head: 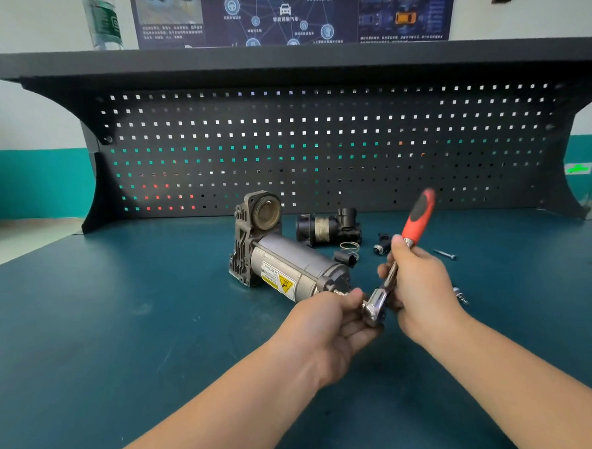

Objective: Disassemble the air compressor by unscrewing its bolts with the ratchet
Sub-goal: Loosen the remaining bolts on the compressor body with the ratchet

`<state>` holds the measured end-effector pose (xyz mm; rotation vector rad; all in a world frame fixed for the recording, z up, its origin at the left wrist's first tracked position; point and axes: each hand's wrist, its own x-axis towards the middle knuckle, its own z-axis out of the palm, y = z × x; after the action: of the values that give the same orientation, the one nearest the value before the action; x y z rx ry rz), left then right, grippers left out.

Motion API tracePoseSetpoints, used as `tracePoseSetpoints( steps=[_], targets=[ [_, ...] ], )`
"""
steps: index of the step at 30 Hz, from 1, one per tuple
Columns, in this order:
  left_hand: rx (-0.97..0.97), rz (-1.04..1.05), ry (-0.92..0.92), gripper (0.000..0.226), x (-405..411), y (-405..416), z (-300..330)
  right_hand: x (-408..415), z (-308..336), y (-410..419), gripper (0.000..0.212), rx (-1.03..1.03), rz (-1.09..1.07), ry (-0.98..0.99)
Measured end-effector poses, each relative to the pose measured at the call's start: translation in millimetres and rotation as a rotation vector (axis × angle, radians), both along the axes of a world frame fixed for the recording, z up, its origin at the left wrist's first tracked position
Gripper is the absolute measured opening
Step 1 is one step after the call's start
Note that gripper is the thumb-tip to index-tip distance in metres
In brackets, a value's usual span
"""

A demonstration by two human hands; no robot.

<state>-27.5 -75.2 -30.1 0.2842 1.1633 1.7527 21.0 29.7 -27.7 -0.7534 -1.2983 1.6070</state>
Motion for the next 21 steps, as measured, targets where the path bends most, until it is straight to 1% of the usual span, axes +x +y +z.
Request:
tracePoseSetpoints(
  steps=[1, 2, 3, 4, 6, 7, 8, 11, 13, 14, 15, 16, 17, 18, 19, 20, 21],
  targets=[
    [-0.005, 0.000, 0.002, 0.012, 0, 0, 0, -1, -2, 3, 0.031, -0.154, 0.017, 0.006],
    [-0.010, -0.002, 0.006, 0.013, 0, 1, -1, -2, -4, 4, 0.031, -0.263, 0.030, 0.001],
    [-0.013, -0.003, 0.008, 0.014, 0, 1, -1, -3, -6, 5, 0.031, -0.317, 0.038, -0.006],
    [-0.013, -0.005, 0.008, 0.013, 0, 0, -1, -4, -7, 5, 0.031, -0.323, 0.043, -0.003],
    [-0.012, -0.002, 0.008, 0.012, -1, 0, 0, -4, -6, 4, 0.031, -0.221, 0.033, 0.047],
    [-0.009, 0.000, 0.012, 0.010, 0, -1, 0, -4, -5, 2, 0.031, -0.115, 0.021, 0.075],
    [-0.004, -0.001, 0.015, 0.009, 0, -1, 0, -2, -3, -1, 0.032, 0.034, 0.005, 0.083],
    [0.017, -0.004, 0.025, 0.010, 1, -1, 0, 6, 1, -14, 0.031, 0.591, -0.027, 0.081],
    [0.034, -0.023, 0.042, 0.012, 2, -1, 0, 11, 3, -24, 0.024, 0.951, 0.026, 0.107],
    [0.051, -0.042, 0.053, 0.016, 3, -3, 1, 14, 3, -28, 0.022, 1.161, 0.033, 0.087],
    [0.078, -0.059, 0.063, 0.022, 2, -5, 1, 16, 3, -30, 0.024, 1.374, 0.019, 0.048],
    [0.106, -0.068, 0.068, 0.028, 1, -7, 1, 16, 2, -32, 0.030, 1.559, 0.000, 0.011],
    [0.131, -0.067, 0.074, 0.032, 0, -9, 1, 16, 0, -33, 0.037, 1.675, -0.013, -0.024],
    [0.146, -0.056, 0.077, 0.034, 0, -10, 1, 15, -1, -34, 0.041, 1.711, -0.023, -0.040],
    [0.146, -0.048, 0.074, 0.033, 0, -10, 1, 14, -2, -34, 0.037, 1.675, -0.037, -0.030],
    [0.126, -0.049, 0.069, 0.031, -1, -8, 1, 14, -2, -34, 0.029, 1.576, -0.042, -0.006],
    [0.093, -0.053, 0.066, 0.029, 0, -5, 0, 14, -2, -34, 0.020, 1.422, -0.043, 0.023]
  ],
)
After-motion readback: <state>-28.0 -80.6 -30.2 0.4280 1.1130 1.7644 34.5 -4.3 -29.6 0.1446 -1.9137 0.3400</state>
